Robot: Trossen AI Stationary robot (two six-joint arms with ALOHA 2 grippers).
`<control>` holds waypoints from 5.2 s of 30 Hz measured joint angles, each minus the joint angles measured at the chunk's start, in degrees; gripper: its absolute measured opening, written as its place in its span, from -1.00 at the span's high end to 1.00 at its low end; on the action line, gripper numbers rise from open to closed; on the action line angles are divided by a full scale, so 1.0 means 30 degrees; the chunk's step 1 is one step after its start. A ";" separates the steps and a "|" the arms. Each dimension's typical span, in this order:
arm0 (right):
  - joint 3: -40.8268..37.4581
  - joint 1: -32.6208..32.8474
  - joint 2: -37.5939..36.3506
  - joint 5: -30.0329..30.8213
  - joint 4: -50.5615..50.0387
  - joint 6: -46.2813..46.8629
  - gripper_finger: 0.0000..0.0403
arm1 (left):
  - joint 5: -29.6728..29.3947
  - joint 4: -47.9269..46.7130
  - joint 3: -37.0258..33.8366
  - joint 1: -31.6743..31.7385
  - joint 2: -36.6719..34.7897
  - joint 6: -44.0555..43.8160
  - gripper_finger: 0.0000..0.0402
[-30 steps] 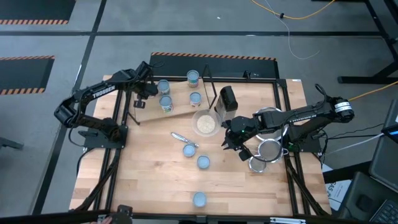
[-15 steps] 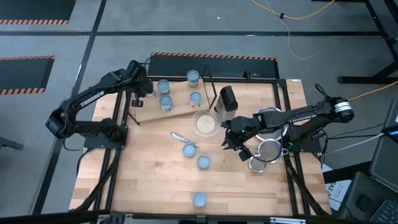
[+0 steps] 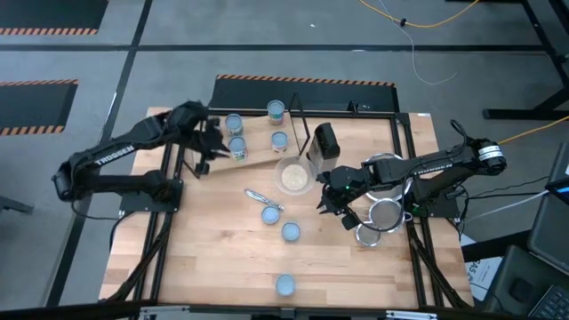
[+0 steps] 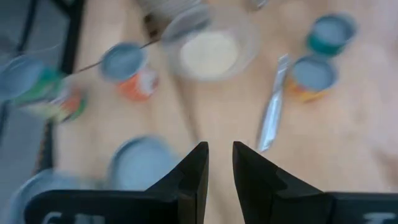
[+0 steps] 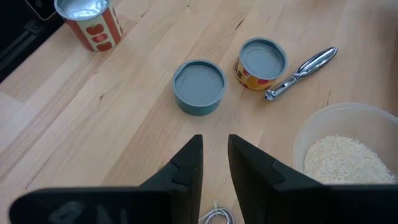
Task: Pick and place cans onto a shelf
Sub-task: Put the yellow can on the shelf aligned with the other light green
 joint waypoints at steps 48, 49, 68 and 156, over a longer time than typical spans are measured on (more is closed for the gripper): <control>0.0000 0.0000 0.0000 0.0000 0.0007 -0.0008 0.60 | -1.0155 1.0986 0.0022 -1.7527 1.1926 -1.2345 0.67; 0.0000 0.0000 0.0000 0.0000 0.0007 -0.0008 0.60 | -1.0156 1.1131 0.0022 -1.7529 1.2140 -1.2345 0.67; 0.0000 0.0000 0.0000 -0.0005 0.0015 0.0000 0.60 | -1.2159 1.2293 0.0015 -1.7527 1.4985 -1.2938 0.67; 0.0000 0.0000 0.0000 -0.0001 0.0182 -0.0008 0.60 | -1.5968 0.6756 0.0036 -1.8343 0.2641 -1.3284 0.98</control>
